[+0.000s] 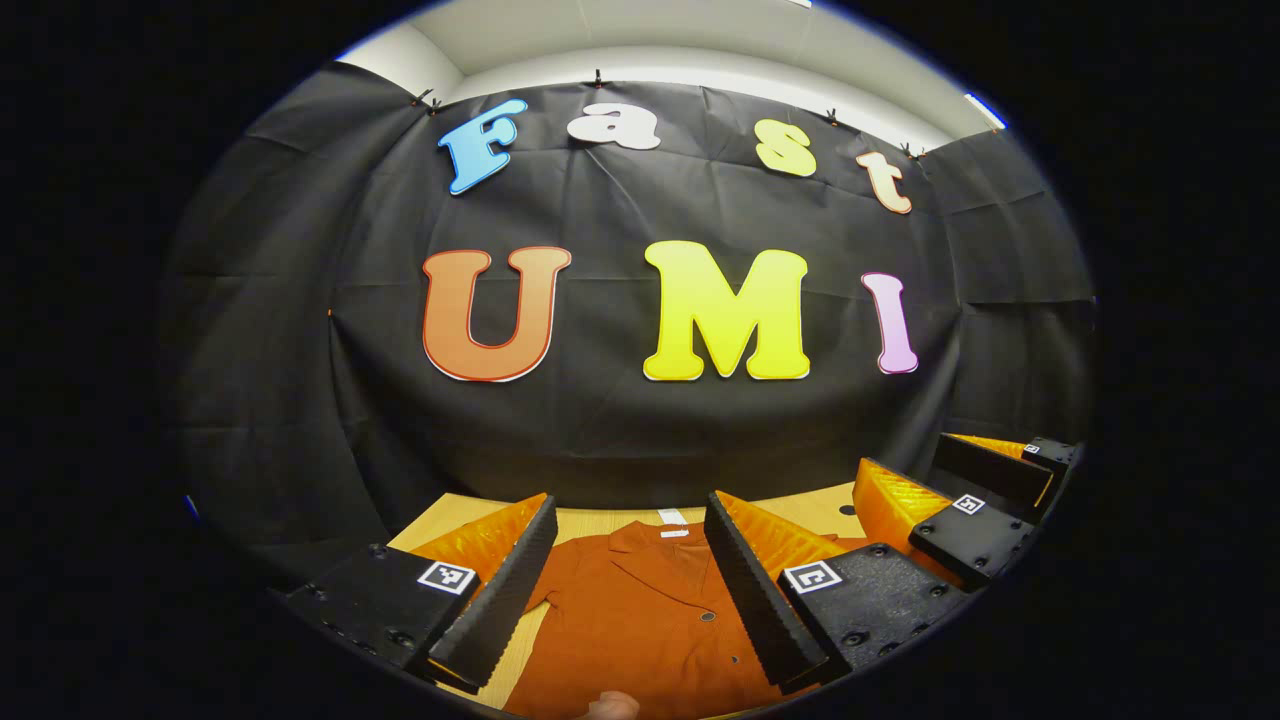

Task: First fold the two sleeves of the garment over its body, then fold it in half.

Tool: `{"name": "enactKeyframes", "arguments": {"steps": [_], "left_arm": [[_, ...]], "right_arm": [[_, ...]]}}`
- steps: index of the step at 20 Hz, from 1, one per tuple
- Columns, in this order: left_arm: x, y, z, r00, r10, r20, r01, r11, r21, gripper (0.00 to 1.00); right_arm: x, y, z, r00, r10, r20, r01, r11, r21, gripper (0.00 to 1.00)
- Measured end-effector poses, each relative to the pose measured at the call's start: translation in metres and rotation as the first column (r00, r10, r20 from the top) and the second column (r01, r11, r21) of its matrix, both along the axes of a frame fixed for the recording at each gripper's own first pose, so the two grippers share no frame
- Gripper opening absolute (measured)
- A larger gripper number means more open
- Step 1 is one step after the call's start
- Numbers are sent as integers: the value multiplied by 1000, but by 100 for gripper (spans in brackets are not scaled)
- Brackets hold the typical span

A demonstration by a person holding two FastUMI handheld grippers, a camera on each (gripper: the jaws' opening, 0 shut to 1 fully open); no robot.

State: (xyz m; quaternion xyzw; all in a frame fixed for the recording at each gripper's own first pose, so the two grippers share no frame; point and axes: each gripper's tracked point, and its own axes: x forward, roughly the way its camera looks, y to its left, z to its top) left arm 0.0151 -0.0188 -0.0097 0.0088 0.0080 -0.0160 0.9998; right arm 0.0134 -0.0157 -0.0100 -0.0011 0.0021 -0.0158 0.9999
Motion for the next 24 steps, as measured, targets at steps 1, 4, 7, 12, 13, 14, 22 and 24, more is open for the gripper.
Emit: {"name": "enactKeyframes", "arguments": {"steps": [1, 4, 7, 12, 13, 14, 22, 24], "left_arm": [[0, -1, -1, 1000, -1, 2, 1, 1000, -2, 96], [-1, -3, -1, 1000, -1, 1, 1, 1000, -1, 100], [-2, -4, -4, 1000, -1, -5, 1, 1000, -3, 96], [-3, -6, -1, 1000, 8, 3, -8, 1000, 6, 96], [-4, -5, 2, 1000, 15, 16, -15, 1000, 10, 96], [-4, -8, 4, 1000, 15, 22, -16, 1000, 16, 96], [5, -41, -17, 999, 28, -37, -29, 1000, -10, 96], [4, -44, -28, 996, 53, -72, -54, 998, -15, 96]], "right_arm": [[-1, -1, -2, 1000, -1, -2, 1, 1000, 2, 94], [-2, -2, -1, 1000, -2, -3, 2, 1000, 1, 94], [-3, -5, -3, 1000, -1, -6, 1, 1000, 0, 94], [-3, -8, -4, 1000, 1, -8, -1, 1000, 12, 94], [-2, -9, -5, 1000, 3, -12, -3, 1000, 20, 94], [-1, -11, -6, 1000, 5, -16, -4, 1000, 24, 94], [30, -64, -24, 996, 12, -87, -8, 999, 50, 94], [41, -92, -29, 995, -18, -98, 24, 998, 56, 94]]}}
